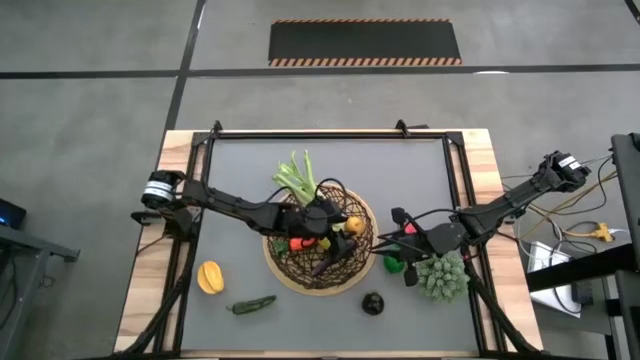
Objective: Build produce basket
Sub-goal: Put the lemon into the wire basket, then put the red bell pepper into the wire basket
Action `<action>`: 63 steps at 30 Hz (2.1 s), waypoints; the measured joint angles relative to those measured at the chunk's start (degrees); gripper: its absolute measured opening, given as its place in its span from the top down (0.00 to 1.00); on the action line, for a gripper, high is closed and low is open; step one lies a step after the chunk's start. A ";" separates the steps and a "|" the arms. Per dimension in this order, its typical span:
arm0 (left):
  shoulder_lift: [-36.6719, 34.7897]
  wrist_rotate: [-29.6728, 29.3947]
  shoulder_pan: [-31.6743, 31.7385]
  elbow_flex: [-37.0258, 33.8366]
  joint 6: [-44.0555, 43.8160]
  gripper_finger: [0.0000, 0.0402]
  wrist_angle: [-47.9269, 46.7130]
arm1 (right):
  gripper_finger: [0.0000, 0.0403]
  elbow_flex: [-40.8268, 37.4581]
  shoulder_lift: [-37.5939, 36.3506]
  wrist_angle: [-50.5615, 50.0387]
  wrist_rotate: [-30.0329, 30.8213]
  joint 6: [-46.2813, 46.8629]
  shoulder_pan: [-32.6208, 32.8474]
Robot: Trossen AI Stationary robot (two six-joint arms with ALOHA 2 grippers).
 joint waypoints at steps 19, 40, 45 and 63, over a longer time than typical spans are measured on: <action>3.13 -3.51 0.35 -0.11 0.15 0.49 3.30 | 0.96 -0.02 0.00 -0.11 0.00 0.39 0.00; 3.15 -3.38 0.72 -0.28 -1.09 0.37 3.19 | 0.96 -0.02 0.02 -0.48 0.00 1.03 0.00; 3.15 -3.34 0.88 -0.29 -0.22 0.35 3.19 | 0.96 -0.02 0.02 -0.48 0.00 1.05 0.00; -9.96 -1.04 -3.98 -0.53 27.61 0.35 -1.55 | 0.96 -0.09 0.20 -0.69 0.05 6.48 -0.02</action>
